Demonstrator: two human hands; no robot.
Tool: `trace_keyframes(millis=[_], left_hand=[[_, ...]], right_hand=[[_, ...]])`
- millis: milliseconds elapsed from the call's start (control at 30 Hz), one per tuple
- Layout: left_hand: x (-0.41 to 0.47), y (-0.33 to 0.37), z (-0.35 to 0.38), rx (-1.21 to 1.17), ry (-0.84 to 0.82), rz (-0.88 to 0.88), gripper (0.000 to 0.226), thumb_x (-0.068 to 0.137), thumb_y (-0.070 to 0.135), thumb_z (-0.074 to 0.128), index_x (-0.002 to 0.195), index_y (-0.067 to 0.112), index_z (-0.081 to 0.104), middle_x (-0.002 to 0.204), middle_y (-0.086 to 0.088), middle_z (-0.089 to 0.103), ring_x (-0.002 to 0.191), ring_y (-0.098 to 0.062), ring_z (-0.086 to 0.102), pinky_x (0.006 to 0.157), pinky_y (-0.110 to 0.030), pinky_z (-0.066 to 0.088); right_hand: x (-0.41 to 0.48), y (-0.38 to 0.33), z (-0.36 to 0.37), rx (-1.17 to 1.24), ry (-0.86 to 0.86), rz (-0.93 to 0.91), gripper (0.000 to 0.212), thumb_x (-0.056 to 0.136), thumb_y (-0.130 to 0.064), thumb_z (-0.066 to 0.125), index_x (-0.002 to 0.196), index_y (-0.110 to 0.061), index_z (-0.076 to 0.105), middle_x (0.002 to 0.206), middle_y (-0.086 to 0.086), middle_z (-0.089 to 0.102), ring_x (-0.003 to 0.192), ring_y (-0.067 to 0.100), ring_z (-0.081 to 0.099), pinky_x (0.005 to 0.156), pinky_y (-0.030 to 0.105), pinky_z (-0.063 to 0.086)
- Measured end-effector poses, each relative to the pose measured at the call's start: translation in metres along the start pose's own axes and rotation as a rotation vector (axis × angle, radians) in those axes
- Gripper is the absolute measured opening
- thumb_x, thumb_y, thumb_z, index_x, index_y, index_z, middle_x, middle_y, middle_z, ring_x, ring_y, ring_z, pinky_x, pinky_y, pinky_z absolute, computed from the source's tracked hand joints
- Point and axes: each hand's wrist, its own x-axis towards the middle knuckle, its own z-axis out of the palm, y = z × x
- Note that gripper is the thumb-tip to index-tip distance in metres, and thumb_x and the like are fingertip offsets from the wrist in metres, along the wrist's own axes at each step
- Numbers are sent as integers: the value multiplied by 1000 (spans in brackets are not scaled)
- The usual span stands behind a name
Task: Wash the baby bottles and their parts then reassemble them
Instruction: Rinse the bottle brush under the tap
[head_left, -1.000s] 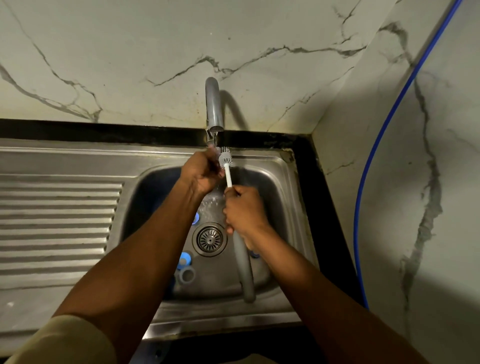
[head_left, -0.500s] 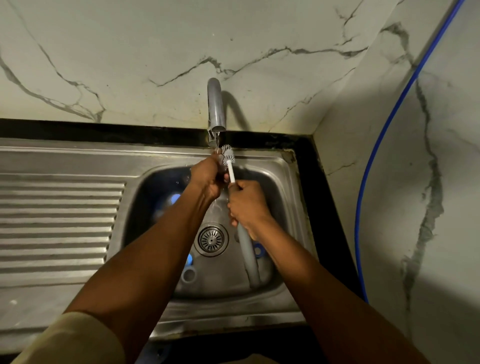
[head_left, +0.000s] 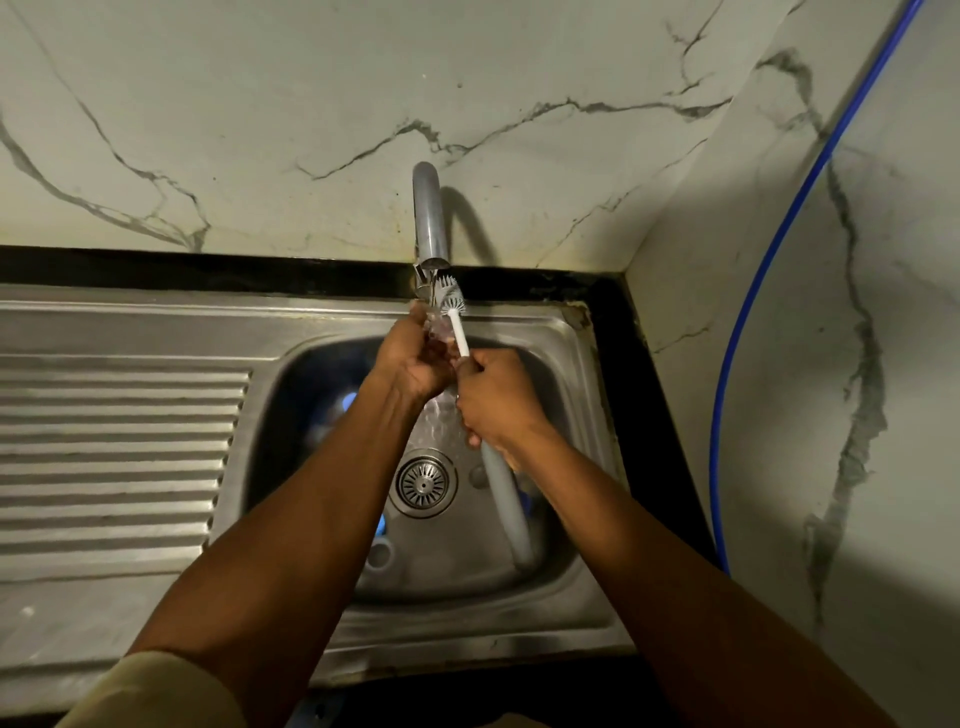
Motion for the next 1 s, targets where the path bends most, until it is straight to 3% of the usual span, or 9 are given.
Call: trace_keyframes(millis=[100, 167, 300, 467, 533, 667, 800, 900, 1000], left_hand=[[-5, -4, -13, 9, -46, 27, 30, 101, 30, 54, 85, 7, 66, 71, -6, 66, 61, -16, 63, 79, -28, 50], [-6, -4, -16, 6, -15, 85, 20, 100, 20, 57, 86, 9, 66, 71, -7, 68, 69, -16, 59, 88, -29, 46], [0, 7, -18, -36, 0, 96, 20, 101, 25, 56, 90, 11, 66, 75, -5, 68, 70, -16, 59, 69, -30, 50], [1, -9, -8, 181, -42, 74, 15, 100, 18, 55, 90, 12, 64, 73, -3, 62, 64, -13, 57, 71, -27, 49], [0, -6, -7, 125, -12, 79, 21, 102, 20, 52, 85, 12, 63, 68, -2, 61, 63, -13, 53, 70, -27, 47], [2, 3, -12, -35, -34, 11, 34, 104, 28, 49, 73, 14, 55, 58, 3, 48, 50, -10, 46, 51, -23, 46], [2, -11, -7, 168, 44, 78, 17, 102, 16, 51, 89, 14, 62, 55, 2, 58, 49, -7, 50, 60, -21, 47], [-5, 0, -5, 67, -2, 47, 33, 106, 27, 46, 82, 10, 59, 52, -2, 57, 44, -12, 54, 45, -23, 51], [-5, 4, -8, 84, 12, 55, 37, 105, 35, 45, 83, 9, 60, 58, -8, 65, 48, -20, 62, 47, -31, 54]], right_hand=[[5, -3, -8, 52, 31, 37, 28, 104, -16, 42, 96, -4, 65, 62, 7, 52, 39, 13, 46, 36, 21, 38], [-2, -2, -5, 60, -25, 63, 27, 105, -18, 41, 104, -4, 65, 64, 7, 51, 39, 11, 45, 36, 20, 38], [-20, 13, 8, -32, -61, -17, 30, 104, -21, 41, 98, -2, 64, 61, 6, 51, 40, 17, 48, 37, 25, 40], [4, -6, -3, 46, 41, 46, 27, 103, -15, 43, 96, -3, 66, 64, 7, 54, 39, 12, 46, 35, 22, 38], [-3, -3, -3, 32, -7, 53, 27, 104, -17, 42, 100, -4, 65, 64, 6, 54, 40, 11, 47, 36, 22, 39], [-17, 18, 9, -74, -38, 2, 30, 104, -22, 42, 101, -1, 63, 71, 9, 54, 40, 18, 51, 38, 25, 40], [7, 7, 6, 32, 38, 71, 29, 105, -19, 41, 106, -2, 64, 63, 5, 53, 39, 12, 48, 37, 23, 39], [-9, 8, 9, -22, -37, 28, 29, 105, -20, 41, 109, 0, 62, 64, 6, 54, 40, 13, 49, 36, 23, 39], [-23, 19, 15, -110, -51, -9, 28, 105, -22, 41, 102, -5, 61, 68, 7, 54, 41, 15, 50, 36, 22, 39]])
